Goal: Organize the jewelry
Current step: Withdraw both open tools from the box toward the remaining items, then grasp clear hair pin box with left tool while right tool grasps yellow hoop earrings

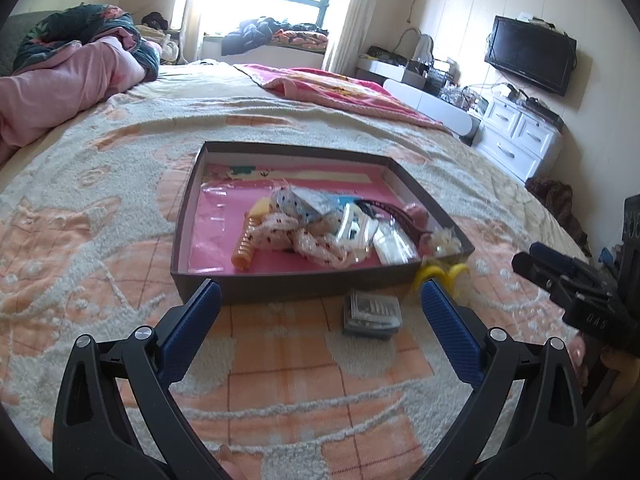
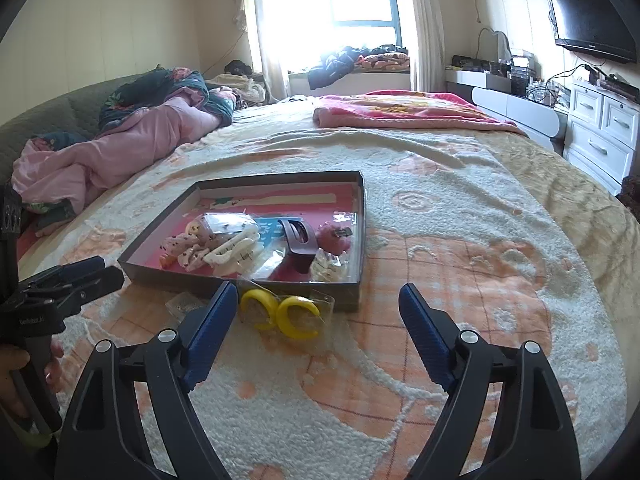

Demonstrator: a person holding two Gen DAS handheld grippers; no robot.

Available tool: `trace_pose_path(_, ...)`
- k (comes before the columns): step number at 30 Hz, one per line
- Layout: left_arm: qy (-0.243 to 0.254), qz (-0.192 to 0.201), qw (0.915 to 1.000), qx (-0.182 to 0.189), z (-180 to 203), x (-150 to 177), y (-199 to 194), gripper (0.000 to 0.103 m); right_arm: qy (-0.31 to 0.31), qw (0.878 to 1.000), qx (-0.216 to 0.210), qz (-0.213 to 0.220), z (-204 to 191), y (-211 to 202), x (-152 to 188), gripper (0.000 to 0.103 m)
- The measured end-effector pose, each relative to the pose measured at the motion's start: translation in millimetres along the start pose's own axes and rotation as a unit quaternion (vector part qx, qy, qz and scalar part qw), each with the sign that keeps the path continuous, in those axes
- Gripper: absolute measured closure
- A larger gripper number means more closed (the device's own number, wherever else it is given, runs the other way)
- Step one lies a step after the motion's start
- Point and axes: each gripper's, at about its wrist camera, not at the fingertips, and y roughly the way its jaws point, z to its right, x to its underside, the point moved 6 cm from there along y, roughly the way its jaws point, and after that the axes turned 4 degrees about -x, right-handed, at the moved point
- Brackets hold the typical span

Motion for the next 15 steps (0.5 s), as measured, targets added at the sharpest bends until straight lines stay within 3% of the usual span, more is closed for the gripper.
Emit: trace_pose_path(15, 0.056, -0.035, 0.9976, 0.02, 34.6, 21.4, 18.5, 0.011, -0.005, 1.0, -0.003, -0.023, 5.6, 2.0, 23.2, 0.022)
